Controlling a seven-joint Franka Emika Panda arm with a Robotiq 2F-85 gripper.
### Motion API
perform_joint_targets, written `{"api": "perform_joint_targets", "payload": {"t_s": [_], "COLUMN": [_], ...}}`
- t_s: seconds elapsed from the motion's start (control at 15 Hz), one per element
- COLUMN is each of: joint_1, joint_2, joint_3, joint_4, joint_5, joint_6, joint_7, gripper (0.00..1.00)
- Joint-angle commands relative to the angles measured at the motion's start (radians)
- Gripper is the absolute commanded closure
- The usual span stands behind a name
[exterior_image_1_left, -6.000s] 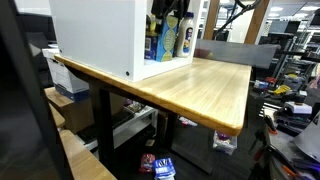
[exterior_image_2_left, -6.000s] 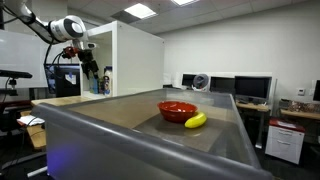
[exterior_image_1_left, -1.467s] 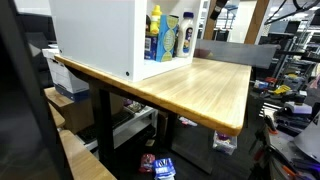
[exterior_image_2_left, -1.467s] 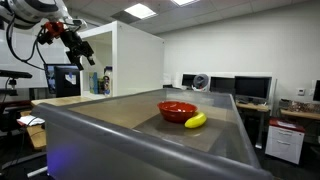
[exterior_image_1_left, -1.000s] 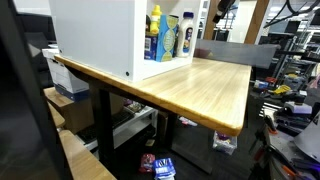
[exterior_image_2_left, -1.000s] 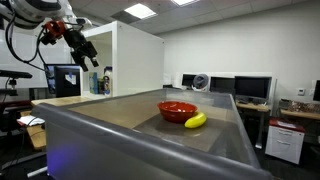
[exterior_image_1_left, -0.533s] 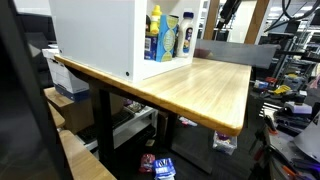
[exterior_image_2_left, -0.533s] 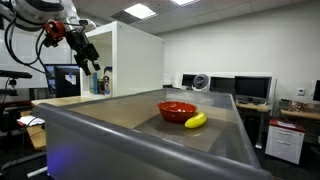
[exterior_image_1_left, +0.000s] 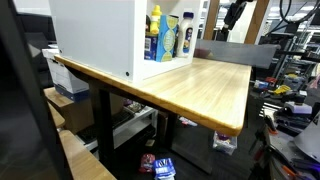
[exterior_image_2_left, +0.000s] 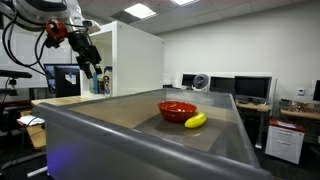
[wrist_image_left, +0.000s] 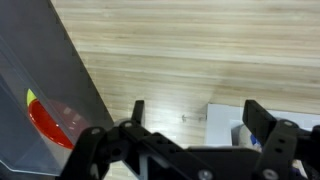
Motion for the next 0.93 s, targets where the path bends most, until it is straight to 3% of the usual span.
{"api": "perform_joint_targets", "payload": {"t_s": [0.0,0.27,0.47,0.87], "joint_1": [-0.014,-0.011,-0.046,-0.094], "joint_2": [-0.001,-0.002,-0.002,-0.022], "joint_3": [0.013,0.014,0.005,-0.107], "joint_4": [0.001,0.001,-0.01,-0.049], "joint_5": [0.011,0.012,-0.031,-0.075], "joint_6": [0.001,0.001,0.032,0.059], "joint_7": [-0.009,-0.009,-0.007,-0.175], "gripper": [0.0,0.0,0.0,0.0]}}
